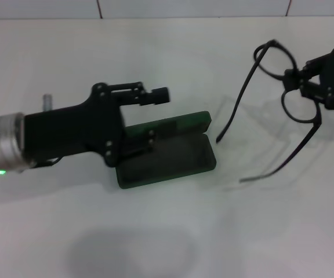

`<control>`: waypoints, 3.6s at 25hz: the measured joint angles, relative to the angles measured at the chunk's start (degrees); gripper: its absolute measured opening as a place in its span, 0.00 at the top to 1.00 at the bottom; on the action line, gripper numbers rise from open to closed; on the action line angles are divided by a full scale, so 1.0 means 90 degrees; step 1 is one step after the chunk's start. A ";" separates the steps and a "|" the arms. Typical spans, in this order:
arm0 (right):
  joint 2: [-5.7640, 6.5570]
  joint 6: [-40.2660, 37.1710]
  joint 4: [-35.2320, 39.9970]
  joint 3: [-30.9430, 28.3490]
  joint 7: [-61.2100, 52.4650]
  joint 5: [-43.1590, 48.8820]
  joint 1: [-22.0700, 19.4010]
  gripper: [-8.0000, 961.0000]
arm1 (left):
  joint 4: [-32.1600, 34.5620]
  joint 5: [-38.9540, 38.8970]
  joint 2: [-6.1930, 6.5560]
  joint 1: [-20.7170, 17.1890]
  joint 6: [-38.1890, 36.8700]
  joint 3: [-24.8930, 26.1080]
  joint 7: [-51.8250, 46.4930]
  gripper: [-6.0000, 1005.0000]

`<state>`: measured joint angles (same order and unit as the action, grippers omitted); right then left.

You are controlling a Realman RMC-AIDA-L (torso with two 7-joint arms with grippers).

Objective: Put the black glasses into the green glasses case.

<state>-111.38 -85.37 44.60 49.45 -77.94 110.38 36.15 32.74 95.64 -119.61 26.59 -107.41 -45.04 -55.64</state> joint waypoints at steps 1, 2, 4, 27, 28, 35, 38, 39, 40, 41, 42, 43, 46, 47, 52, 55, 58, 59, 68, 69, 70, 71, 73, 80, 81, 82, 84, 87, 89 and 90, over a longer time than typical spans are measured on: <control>-0.0012 -0.0030 -0.0010 0.0043 0.0121 0.0014 0.0010 0.90 | -0.0055 -0.0029 0.0000 0.0092 0.0017 -0.0036 0.0072 0.44; -0.0024 -0.0062 -0.0018 0.0091 0.0282 0.0019 0.0018 0.90 | -0.0120 -0.0049 0.0005 0.0220 0.0032 -0.0065 0.0136 0.46; -0.0077 -0.0136 -0.0024 0.0138 0.0597 0.0001 0.0019 0.90 | -0.0185 -0.0003 0.0017 0.0410 0.0043 -0.0093 0.0239 0.50; -0.0002 -0.0649 -0.0689 0.0184 0.1279 -0.0180 0.0523 0.90 | -0.0775 -0.0106 -0.0040 0.0860 0.0690 -0.0656 0.3187 1.00; -0.0012 -0.0649 -0.0690 0.0193 0.1280 -0.0175 0.0539 0.90 | -0.0778 -0.0105 -0.0040 0.0861 0.0691 -0.0677 0.3215 1.00; -0.0008 -0.0800 -0.0803 0.0318 0.1288 -0.0151 0.0715 0.90 | -0.0734 -0.0170 -0.0040 0.0832 0.0343 -0.0924 0.3358 1.00; 0.0019 -0.0912 -0.0830 0.0359 0.1405 -0.0155 0.0737 0.90 | -0.0707 -0.0190 -0.0035 0.0820 0.0120 -0.0925 0.3528 0.99; 0.0020 -0.0961 -0.0831 0.0353 0.1484 -0.0169 0.0737 0.90 | -0.0695 -0.0220 -0.0018 0.0820 0.0050 -0.0924 0.3586 0.99; 0.0016 -0.1002 -0.0832 0.0337 0.1557 -0.0192 0.0737 0.90 | -0.0695 -0.0220 -0.0018 0.0820 0.0050 -0.0924 0.3586 0.99; 0.0009 -0.1035 -0.0832 0.0322 0.1622 -0.0225 0.0733 0.90 | -0.0668 -0.0235 -0.0009 0.0820 0.0025 -0.0925 0.3608 0.99; -0.0003 -0.1047 -0.0832 0.0304 0.1699 -0.0258 0.0718 0.90 | -0.0644 -0.0239 -0.0006 0.0817 0.0011 -0.0925 0.3617 0.99; -0.0020 -0.1053 -0.0834 0.0293 0.1801 -0.0298 0.0695 0.90 | -0.0644 -0.0239 -0.0006 0.0817 0.0011 -0.0925 0.3617 0.99; -0.0065 -0.1009 -0.0860 0.0285 0.2101 -0.0488 0.0614 0.90 | -0.0548 -0.0246 0.0000 0.0804 -0.0067 -0.0925 0.3625 0.99; -0.0077 -0.0979 -0.0924 0.0281 0.2230 -0.0621 0.0588 0.90 | -0.0547 -0.0248 -0.0001 0.0802 -0.0075 -0.0925 0.3625 0.99; -0.0036 -0.0928 -0.1462 0.0277 0.2519 -0.1105 0.0639 0.90 | -0.0503 -0.0248 0.0005 0.0815 -0.0175 -0.0923 0.3613 0.99; -0.0021 -0.0921 -0.1700 0.0276 0.2521 -0.1178 0.0729 0.90 | -0.0453 -0.0250 -0.0005 0.0817 -0.0212 -0.0923 0.3617 0.99; -0.0005 -0.0919 -0.1816 0.0277 0.2521 -0.1187 0.0785 0.90 | -0.0446 -0.0253 -0.0003 0.0839 -0.0214 -0.0923 0.3623 0.99; -0.0001 -0.0918 -0.1825 0.0277 0.2519 -0.1187 0.0789 0.90 | -0.0445 -0.0254 -0.0002 0.0844 -0.0214 -0.0923 0.3623 0.99; 0.0062 -0.1002 -0.1954 0.0276 0.2510 -0.1293 0.0811 0.90 | -0.0444 -0.0252 0.0000 0.0893 -0.0214 -0.0923 0.3626 0.99; 0.0062 -0.1031 -0.1962 0.0276 0.2512 -0.1300 0.0813 0.90 | -0.0444 -0.0245 -0.0001 0.0910 -0.0212 -0.0923 0.3626 0.99; 0.0062 -0.1065 -0.1966 0.0277 0.2515 -0.1302 0.0815 0.90 | -0.0444 -0.0235 -0.0002 0.0929 -0.0207 -0.0923 0.3627 0.99; 0.0062 -0.1088 -0.1967 0.0276 0.2516 -0.1302 0.0818 0.90 | -0.0444 -0.0227 -0.0004 0.0945 -0.0204 -0.0923 0.3628 0.99; 0.0062 -0.1117 -0.1970 0.0276 0.2515 -0.1304 0.0833 0.90 | -0.0444 -0.0212 -0.0005 0.0976 -0.0196 -0.0935 0.3629 0.99; 0.0061 -0.1231 -0.1979 0.0276 0.2467 -0.1444 0.0854 0.90 | -0.0449 -0.0239 -0.0020 0.1094 -0.0177 -0.1131 0.3663 0.99; 0.0061 -0.1233 -0.1981 0.0277 0.2460 -0.1473 0.0854 0.90 | -0.0458 -0.0244 -0.0024 0.1115 -0.0177 -0.1133 0.3673 0.99; 0.0061 -0.1235 -0.1984 0.0276 0.2449 -0.1509 0.0855 0.90 | -0.0465 -0.0247 -0.0030 0.1137 -0.0176 -0.1137 0.3678 0.99; 0.0059 -0.1236 -0.1992 0.0276 0.2410 -0.1540 0.0856 0.90 | -0.0488 -0.0250 -0.0038 0.1200 -0.0175 -0.1154 0.3681 0.99; 0.0037 -0.1241 -0.1997 0.0277 0.2374 -0.1546 0.0857 0.90 | -0.0513 -0.0251 -0.0040 0.1250 -0.0173 -0.1162 0.3681 0.99; 0.0017 -0.1255 -0.1998 0.0277 0.2370 -0.1567 0.0856 0.90 | -0.0520 -0.0251 -0.0050 0.1291 -0.0168 -0.1168 0.3682 0.99; 0.0008 -0.1271 -0.1998 0.0277 0.2370 -0.1594 0.0857 0.90 | -0.0525 -0.0253 -0.0056 0.1313 -0.0166 -0.1171 0.3683 0.99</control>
<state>-111.31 -96.80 26.62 51.94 -56.61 96.04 43.86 28.01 93.36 -120.12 38.41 -108.90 -55.58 -22.50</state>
